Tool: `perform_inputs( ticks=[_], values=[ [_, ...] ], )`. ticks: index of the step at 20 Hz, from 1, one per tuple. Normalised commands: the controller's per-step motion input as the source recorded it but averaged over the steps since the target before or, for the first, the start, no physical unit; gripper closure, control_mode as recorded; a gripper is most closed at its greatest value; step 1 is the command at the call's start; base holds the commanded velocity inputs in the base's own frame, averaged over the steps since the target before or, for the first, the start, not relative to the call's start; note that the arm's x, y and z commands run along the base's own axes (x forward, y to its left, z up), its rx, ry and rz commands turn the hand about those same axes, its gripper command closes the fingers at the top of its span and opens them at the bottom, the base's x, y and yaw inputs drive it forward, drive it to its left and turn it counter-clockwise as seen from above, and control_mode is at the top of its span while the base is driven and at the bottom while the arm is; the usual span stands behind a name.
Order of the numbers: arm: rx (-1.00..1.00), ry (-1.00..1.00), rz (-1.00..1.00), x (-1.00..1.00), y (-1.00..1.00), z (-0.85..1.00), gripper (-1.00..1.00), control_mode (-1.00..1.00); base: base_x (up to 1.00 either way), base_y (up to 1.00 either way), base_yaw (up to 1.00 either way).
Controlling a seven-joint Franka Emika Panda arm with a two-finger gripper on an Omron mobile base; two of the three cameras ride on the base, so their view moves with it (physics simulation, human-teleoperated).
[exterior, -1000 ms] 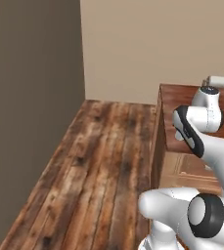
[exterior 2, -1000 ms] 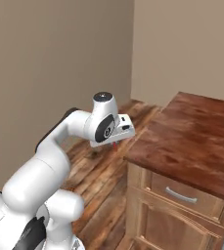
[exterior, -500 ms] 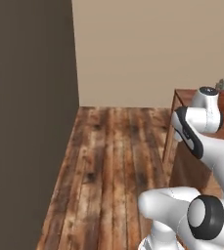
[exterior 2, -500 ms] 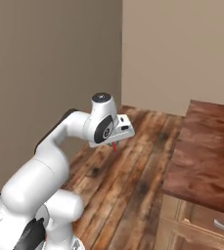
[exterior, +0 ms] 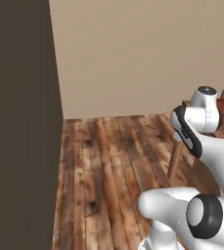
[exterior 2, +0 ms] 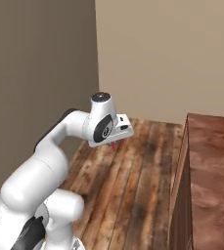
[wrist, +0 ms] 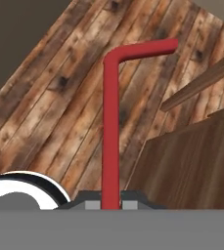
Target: Take a straw from the drawer in front and place it inside the glass cup on the dining counter.
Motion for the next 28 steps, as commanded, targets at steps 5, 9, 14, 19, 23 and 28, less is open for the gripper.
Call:
perform_inputs(
  ticks=[5, 9, 14, 19, 23, 28],
  values=[
    [0.0, 0.0, 0.0, 0.0, 0.0, 0.0, 1.0, 1.0, 1.0, 0.33, -0.32],
    [0.0, 0.0, 0.0, 0.0, 0.0, 0.0, 1.0, 1.0, 1.0, 0.34, -0.31],
    [0.0, 0.0, 0.0, 0.0, 0.0, 0.0, 1.0, 1.0, 1.0, 0.38, -0.26],
    [0.0, 0.0, 0.0, 0.0, 0.0, 0.0, 1.0, 1.0, 1.0, 0.34, -0.3],
    [0.0, 0.0, 0.0, 0.0, 0.0, 0.0, 1.0, 1.0, 0.94, 0.3, -0.43],
    [0.0, 0.0, 0.0, 0.0, 0.0, 0.0, 1.0, 1.0, 0.8, 0.31, -0.47]
  ],
)
